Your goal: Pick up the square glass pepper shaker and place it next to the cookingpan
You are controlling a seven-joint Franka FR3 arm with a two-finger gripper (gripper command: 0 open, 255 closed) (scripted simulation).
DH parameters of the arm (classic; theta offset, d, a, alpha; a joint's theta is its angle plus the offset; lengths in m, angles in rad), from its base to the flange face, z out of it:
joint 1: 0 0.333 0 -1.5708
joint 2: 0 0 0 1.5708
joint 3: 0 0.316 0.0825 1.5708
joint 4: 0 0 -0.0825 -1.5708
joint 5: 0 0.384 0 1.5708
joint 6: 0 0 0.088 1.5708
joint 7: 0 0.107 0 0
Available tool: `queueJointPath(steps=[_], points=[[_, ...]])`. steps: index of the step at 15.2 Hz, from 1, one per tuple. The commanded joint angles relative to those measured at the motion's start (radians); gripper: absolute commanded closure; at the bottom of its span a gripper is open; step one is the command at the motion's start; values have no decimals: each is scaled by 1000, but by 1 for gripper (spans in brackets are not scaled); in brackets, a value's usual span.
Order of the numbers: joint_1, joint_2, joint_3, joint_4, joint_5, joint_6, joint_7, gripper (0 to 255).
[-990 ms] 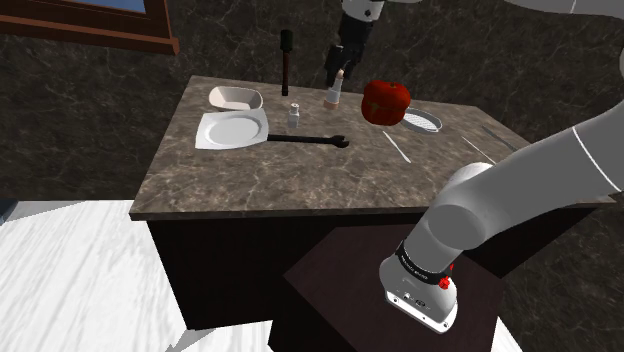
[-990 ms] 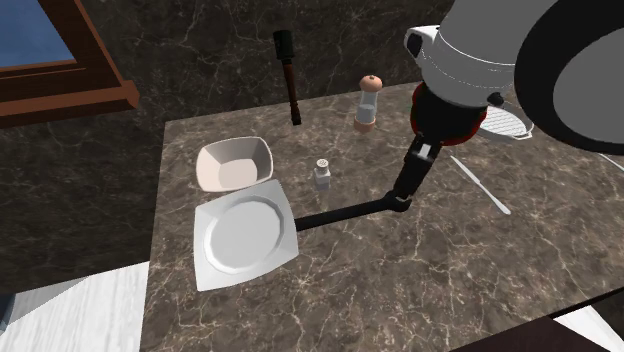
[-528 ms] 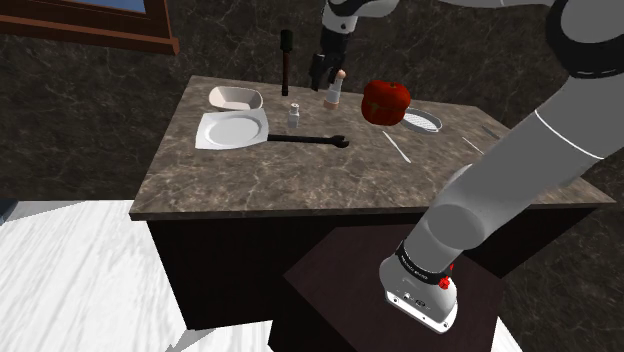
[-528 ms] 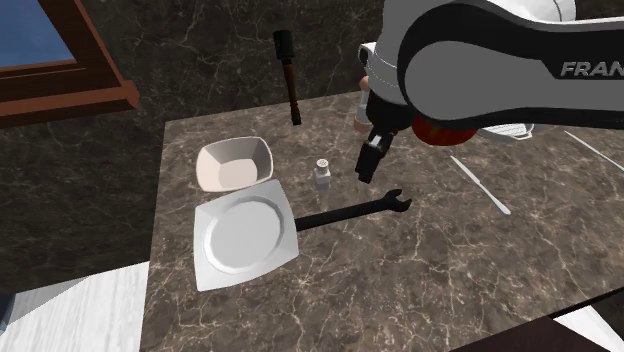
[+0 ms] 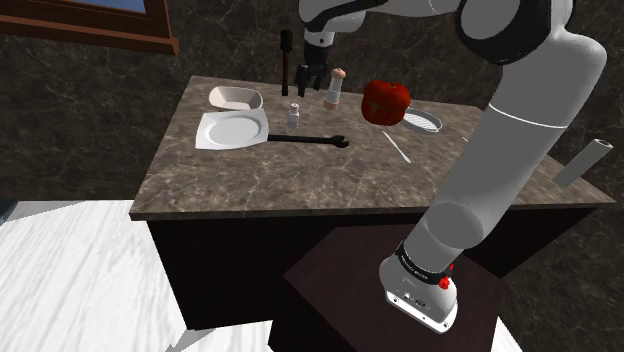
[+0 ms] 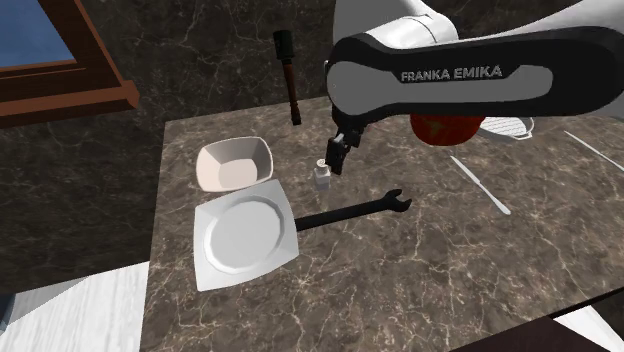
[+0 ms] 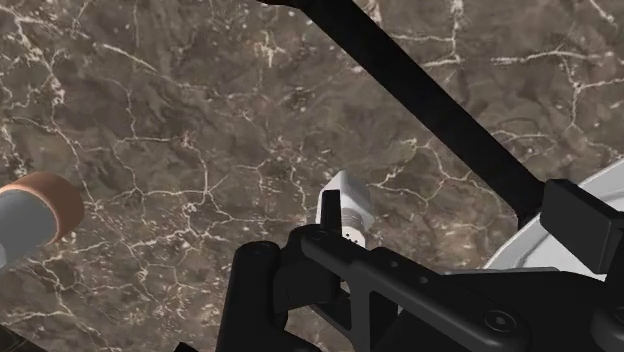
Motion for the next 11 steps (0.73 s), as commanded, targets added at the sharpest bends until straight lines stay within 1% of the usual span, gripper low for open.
queueJointPath(steps=[1, 7, 11], points=[[-9, 92, -3, 79, 19, 1, -19, 0], [-50, 352, 1, 339, 66, -36, -66, 0], [-52, 366, 3, 307, 69, 11, -68, 0]])
